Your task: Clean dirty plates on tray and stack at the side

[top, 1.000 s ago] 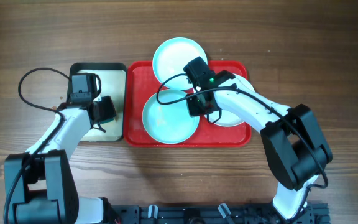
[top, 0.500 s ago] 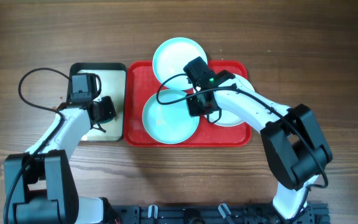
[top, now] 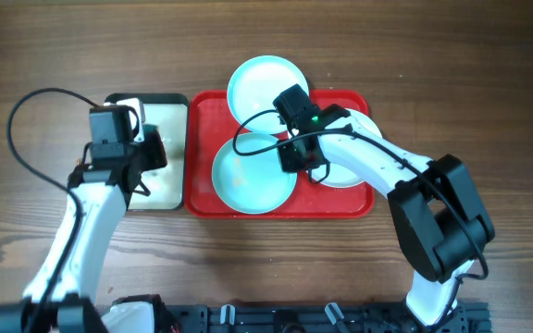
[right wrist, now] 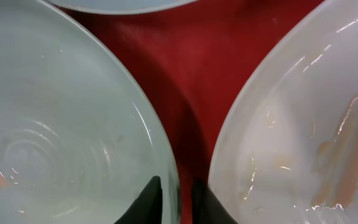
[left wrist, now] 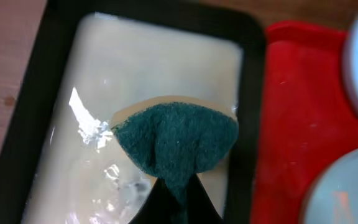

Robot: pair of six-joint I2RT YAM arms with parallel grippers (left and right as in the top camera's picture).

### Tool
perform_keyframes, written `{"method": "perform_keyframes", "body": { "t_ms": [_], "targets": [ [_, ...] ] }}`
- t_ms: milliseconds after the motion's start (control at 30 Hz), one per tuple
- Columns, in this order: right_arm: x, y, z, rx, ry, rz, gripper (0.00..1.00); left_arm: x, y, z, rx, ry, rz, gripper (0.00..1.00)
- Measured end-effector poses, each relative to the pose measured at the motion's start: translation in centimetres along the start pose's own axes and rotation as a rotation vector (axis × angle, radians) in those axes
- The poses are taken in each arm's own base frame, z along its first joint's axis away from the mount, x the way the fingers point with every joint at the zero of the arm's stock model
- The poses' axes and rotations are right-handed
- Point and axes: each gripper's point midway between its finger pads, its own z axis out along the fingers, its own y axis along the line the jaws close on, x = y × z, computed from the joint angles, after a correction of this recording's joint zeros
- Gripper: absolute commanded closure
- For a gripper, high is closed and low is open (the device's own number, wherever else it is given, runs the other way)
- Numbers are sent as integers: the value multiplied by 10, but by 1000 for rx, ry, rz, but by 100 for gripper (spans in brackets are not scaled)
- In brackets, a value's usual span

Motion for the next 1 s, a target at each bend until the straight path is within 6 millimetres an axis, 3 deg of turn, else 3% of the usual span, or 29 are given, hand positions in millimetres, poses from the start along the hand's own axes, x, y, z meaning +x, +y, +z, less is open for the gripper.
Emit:
{"method": "perform_keyframes", "body": {
  "t_ms": [200, 300, 767, 1000],
  "targets": [
    [-2, 1, 0, -2, -7, -1, 83, 0, -5, -10, 29, -7, 20, 96],
    [-3, 1, 0, -4, -12, -2, 96, 5, -5, -10, 29, 12, 20, 96],
    [-3, 1, 0, -4, -13, -5, 96, 17, -4, -11, 26, 64, 25, 96],
    [-3, 1, 0, -4, -13, -5, 96, 12, -5, -10, 31, 40, 93, 96]
  ]
}}
